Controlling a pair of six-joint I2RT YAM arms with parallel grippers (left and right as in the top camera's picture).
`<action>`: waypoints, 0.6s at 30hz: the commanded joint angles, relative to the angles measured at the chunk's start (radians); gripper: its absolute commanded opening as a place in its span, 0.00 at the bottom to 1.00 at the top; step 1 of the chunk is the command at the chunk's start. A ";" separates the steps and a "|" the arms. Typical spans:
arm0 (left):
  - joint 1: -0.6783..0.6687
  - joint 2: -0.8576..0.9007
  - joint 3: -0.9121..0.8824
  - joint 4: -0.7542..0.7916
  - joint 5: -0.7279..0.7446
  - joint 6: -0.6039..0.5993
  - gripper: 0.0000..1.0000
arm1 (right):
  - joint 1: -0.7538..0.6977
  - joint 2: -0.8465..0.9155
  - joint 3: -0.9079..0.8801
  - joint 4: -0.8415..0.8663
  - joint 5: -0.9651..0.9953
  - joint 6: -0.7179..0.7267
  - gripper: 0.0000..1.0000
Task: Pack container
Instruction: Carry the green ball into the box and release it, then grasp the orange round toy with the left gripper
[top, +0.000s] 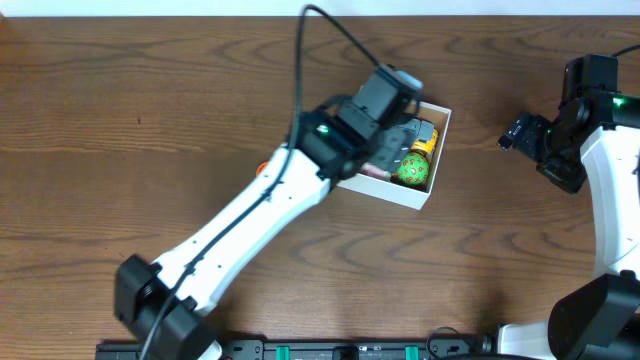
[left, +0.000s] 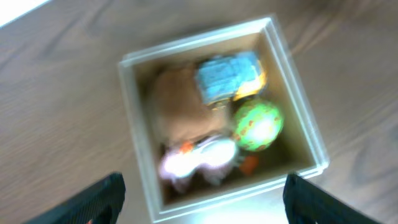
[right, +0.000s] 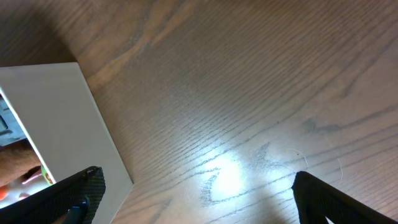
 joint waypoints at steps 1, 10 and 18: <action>0.066 -0.003 0.004 -0.138 -0.071 -0.037 0.82 | -0.004 0.001 -0.002 0.000 0.000 0.018 0.99; 0.354 0.057 -0.102 -0.318 0.027 -0.177 0.83 | -0.003 0.001 -0.002 0.006 0.000 0.018 0.99; 0.481 0.214 -0.162 -0.249 0.211 -0.124 0.83 | -0.003 0.001 -0.001 0.006 0.000 0.018 0.99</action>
